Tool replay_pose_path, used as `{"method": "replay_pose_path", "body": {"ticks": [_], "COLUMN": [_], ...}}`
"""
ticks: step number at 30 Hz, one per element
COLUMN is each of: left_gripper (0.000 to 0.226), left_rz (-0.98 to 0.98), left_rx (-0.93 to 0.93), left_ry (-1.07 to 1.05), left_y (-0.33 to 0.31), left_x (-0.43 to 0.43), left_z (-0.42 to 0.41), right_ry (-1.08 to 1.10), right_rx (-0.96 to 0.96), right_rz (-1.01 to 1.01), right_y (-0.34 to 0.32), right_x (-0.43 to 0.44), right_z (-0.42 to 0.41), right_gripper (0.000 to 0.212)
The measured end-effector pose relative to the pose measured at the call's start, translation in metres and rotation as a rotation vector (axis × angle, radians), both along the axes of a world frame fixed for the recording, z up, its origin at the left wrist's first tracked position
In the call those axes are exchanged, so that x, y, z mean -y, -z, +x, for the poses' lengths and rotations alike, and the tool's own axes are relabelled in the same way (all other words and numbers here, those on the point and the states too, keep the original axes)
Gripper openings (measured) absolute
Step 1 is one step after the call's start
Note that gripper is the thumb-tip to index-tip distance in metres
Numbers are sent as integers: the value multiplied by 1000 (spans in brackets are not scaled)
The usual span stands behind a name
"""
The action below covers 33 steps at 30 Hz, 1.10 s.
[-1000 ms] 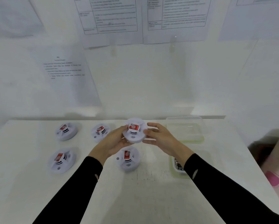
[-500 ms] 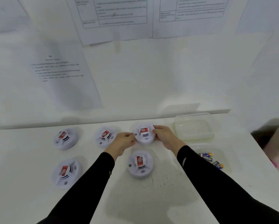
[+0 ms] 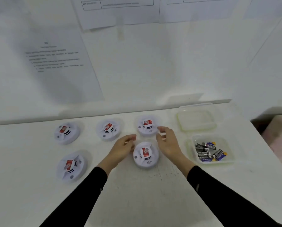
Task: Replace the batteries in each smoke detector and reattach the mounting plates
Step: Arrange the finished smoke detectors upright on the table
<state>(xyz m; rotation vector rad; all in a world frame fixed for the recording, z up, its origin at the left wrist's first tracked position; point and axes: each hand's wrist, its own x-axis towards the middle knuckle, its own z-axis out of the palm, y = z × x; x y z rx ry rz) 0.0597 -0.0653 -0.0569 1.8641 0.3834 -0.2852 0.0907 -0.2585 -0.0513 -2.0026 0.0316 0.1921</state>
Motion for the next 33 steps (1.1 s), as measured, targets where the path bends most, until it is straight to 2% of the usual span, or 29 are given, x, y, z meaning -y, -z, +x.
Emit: {"method": "replay_pose_path", "body": {"ticks": [2,6,8,10,12,16,23,28,33], "left_gripper": [39,50,43,35,31,22,51,43,44], "left_rz": [-20,-105,-120,-131,-121,-106,8,48,96], "left_rx": [14,85,139,159,180,231,183,227,274], "left_ry": [70,172,185,137,48,-53,77,110,96], "left_y": [4,6,14,21,25,29,25,21,28], "left_x": [-2,-5,-6,-4,0,8,-1,2,5], "left_z": [-19,-48,-58,-67,-74,-82,-76,-70,-70], "right_ry": [-46,-140,-200,-191,-184,-259,-387,-490,-547], "right_rx": [31,41,42,99,158,134,144,183,203], "right_rz": [5,-103,-181,-236,-215,-241,-336,-385,-367], "right_y": [6,18,26,35,41,39,29,31,31], "right_x": [5,14,11,10,12,21,35,40,43], "right_z": [-38,-75,-80,-84,-88,-84,-62,-44,-31], "right_gripper": [37,73,92,101,101,101,95,96,96]}}
